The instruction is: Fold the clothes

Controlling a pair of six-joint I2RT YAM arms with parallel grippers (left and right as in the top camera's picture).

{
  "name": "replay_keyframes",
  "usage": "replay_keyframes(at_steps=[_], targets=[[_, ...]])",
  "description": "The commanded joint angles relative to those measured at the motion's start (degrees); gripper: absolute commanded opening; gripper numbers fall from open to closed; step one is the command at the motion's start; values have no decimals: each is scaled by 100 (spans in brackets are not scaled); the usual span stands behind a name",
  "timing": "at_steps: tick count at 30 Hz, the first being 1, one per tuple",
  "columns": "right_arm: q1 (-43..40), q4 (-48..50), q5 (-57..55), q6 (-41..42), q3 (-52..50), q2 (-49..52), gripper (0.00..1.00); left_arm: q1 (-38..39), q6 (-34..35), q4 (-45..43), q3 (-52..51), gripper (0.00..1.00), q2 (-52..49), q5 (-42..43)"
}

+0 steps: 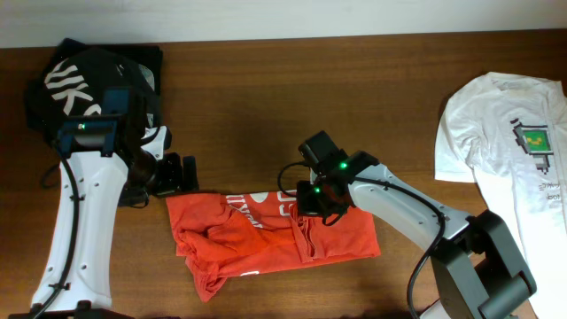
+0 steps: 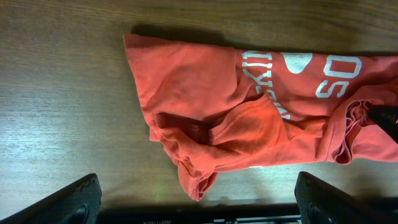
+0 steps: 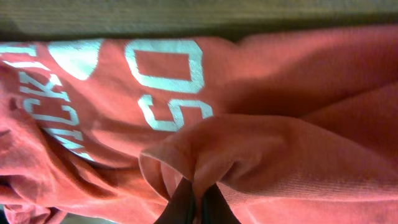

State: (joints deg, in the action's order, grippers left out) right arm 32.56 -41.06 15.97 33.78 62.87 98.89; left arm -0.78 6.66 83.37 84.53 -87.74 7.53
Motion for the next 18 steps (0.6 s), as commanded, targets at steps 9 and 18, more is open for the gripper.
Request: replay_keyframes(at_steps=[9, 18], targets=[[-105, -426, 33, -940, 557, -199, 83, -9, -52, -22, -7, 99, -31, 22], [-188, -2280, -313, -1189, 855, -251, 17, -9, -52, -20, -7, 99, -31, 22]])
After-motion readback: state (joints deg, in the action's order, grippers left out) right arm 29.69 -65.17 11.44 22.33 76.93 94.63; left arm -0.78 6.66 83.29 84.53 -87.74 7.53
